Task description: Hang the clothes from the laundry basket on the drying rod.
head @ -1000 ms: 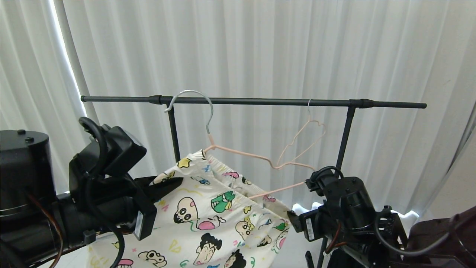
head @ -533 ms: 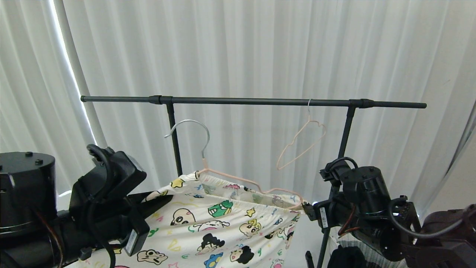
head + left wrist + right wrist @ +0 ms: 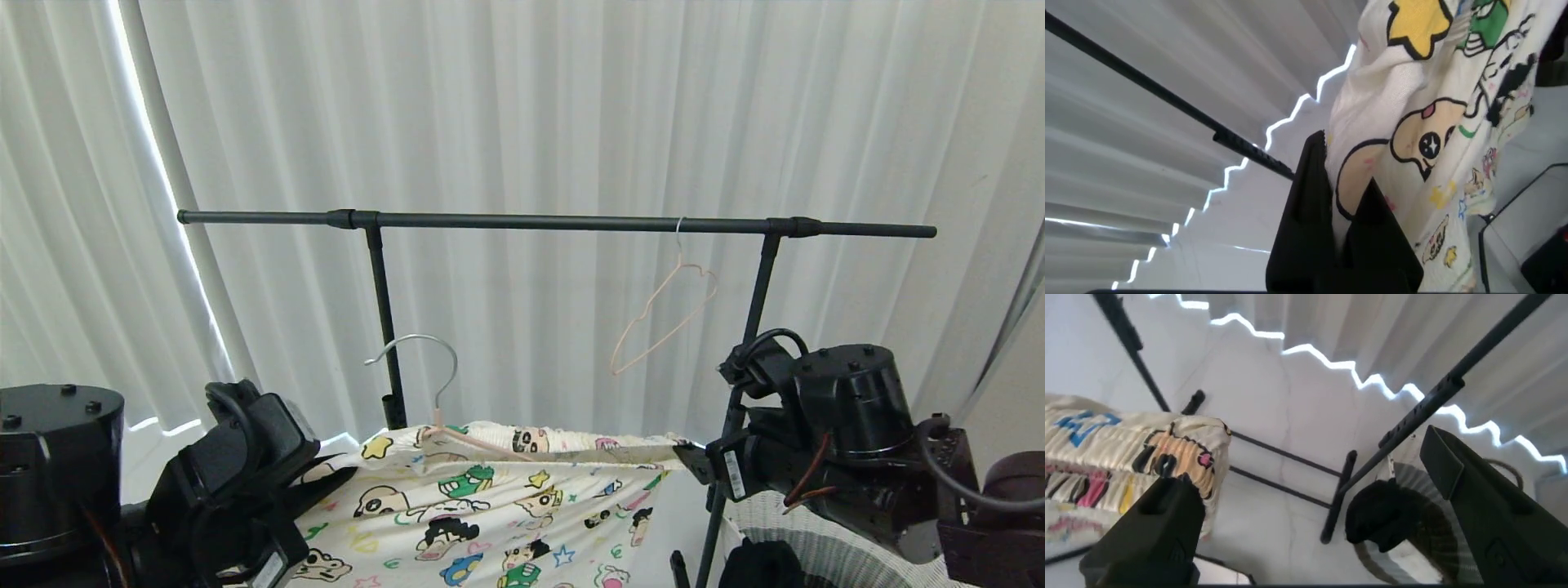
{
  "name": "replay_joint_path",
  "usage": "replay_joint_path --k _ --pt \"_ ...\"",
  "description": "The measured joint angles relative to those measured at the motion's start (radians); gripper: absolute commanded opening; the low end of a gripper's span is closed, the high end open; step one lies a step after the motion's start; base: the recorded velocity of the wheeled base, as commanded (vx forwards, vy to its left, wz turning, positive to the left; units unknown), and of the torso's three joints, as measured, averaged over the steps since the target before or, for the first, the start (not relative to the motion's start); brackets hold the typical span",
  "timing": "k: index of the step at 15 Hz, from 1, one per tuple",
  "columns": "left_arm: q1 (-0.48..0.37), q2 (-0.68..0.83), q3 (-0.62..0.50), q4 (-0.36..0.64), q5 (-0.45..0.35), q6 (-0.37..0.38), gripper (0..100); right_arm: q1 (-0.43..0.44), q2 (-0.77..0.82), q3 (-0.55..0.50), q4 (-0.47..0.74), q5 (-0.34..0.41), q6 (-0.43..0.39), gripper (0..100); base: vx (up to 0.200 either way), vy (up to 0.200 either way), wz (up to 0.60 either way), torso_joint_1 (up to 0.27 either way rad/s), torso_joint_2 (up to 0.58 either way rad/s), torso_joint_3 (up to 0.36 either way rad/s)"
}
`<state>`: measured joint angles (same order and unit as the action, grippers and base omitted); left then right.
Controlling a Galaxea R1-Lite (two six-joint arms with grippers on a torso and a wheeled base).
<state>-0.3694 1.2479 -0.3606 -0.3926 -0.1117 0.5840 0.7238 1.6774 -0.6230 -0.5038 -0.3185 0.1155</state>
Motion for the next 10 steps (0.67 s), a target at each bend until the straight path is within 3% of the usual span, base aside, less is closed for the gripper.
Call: replay_joint_path --k 4,6,10 --pt "-0.011 0.023 -0.058 -0.001 0.054 -0.032 0 0.044 -0.114 -0.035 0.111 0.099 -0.049 100 0.0 0.0 0.0 0.0 0.0 0.0" --pt "-0.052 0.041 -0.094 -0.01 0.074 -0.094 0 0.073 -0.172 -0.075 0.186 0.183 -0.085 100 0.0 0.0 0.0 0.0 0.0 0.0" --pt "-0.176 0.064 -0.113 -0.049 0.078 -0.26 0 0.088 -0.268 -0.119 0.328 0.326 -0.25 100 0.0 0.0 0.0 0.0 0.0 0.0"
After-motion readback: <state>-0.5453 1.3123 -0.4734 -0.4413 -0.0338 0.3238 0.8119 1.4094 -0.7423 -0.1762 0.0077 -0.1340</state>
